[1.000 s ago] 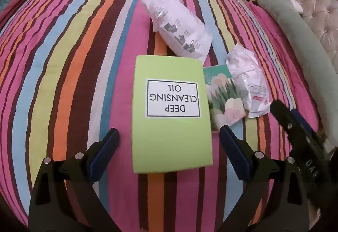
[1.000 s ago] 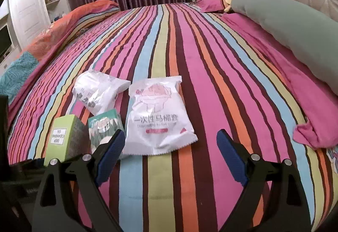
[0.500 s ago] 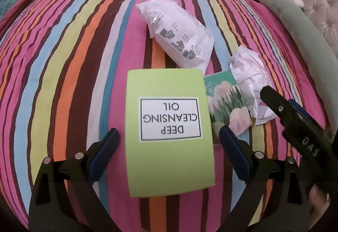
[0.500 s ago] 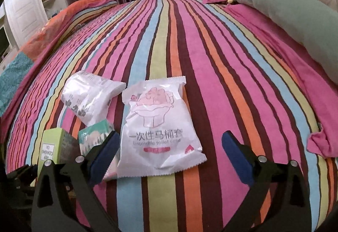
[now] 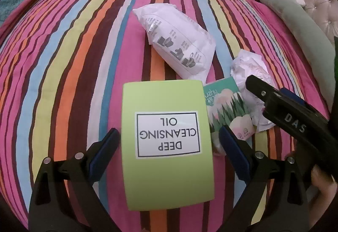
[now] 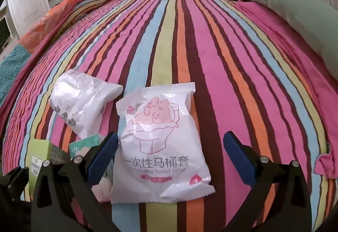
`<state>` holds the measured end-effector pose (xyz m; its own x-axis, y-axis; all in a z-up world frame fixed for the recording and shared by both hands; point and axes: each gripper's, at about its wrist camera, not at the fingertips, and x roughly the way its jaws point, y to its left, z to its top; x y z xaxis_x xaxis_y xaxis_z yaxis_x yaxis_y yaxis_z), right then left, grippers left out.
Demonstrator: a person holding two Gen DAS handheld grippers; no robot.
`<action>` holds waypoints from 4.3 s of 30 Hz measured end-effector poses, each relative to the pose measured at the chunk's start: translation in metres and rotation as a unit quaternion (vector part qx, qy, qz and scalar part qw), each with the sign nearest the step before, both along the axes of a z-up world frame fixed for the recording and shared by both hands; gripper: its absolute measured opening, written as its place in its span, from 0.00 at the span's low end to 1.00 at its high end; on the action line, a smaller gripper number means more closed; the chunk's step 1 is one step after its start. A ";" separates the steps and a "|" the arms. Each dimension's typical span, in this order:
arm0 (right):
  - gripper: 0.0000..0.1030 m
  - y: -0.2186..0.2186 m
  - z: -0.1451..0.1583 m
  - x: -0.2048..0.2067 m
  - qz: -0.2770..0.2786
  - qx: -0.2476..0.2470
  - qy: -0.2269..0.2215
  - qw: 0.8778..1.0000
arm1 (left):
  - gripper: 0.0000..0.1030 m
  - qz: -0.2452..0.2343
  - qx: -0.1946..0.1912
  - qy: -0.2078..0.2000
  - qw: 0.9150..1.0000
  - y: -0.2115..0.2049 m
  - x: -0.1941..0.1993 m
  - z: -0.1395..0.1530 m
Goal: Collect trash
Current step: 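Grasp the green DEEP CLEANSING OIL box with the left tool while the right tool grasps the white toilet-cover packet, then carry the green box and white packet over the wastebasket with both tools, then open both tools to drop the box and packet into the wastebasket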
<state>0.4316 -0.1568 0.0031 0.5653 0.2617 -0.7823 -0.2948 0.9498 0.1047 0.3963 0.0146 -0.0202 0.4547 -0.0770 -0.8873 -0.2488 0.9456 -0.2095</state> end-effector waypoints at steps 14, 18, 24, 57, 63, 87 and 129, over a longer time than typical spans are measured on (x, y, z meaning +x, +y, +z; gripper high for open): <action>0.91 0.010 -0.007 0.010 0.008 -0.003 0.026 1.000 | 0.61 -0.008 -0.005 0.002 1.000 0.008 -0.005 0.002; 0.68 0.011 -0.005 0.003 0.011 0.018 0.029 0.999 | 0.60 -0.008 -0.013 -0.005 1.000 0.011 -0.010 0.003; 0.56 0.013 0.007 -0.013 0.018 -0.006 0.004 1.000 | 0.58 -0.008 0.000 -0.018 1.000 0.015 -0.021 0.006; 0.53 -0.072 0.043 -0.210 -0.039 0.103 -0.010 0.994 | 0.58 -0.057 0.010 -0.065 0.996 0.032 -0.213 0.044; 0.53 -0.069 0.037 -0.267 -0.017 0.136 0.008 0.991 | 0.58 -0.083 0.010 -0.061 0.995 0.024 -0.268 0.038; 0.53 -0.033 -0.109 -0.362 0.013 0.078 0.258 0.963 | 0.58 -0.135 -0.019 0.147 0.980 -0.015 -0.353 -0.097; 0.91 -0.023 -0.226 -0.343 -0.069 0.050 0.446 0.891 | 0.81 -0.101 -0.044 0.327 0.939 -0.028 -0.337 -0.212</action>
<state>0.0884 -0.1797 -0.2225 -0.2371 0.3308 -0.9134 0.0658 0.9435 0.3247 0.0593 -0.0137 -0.2319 -0.2162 -0.1885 -0.9580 -0.1693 0.9736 -0.1534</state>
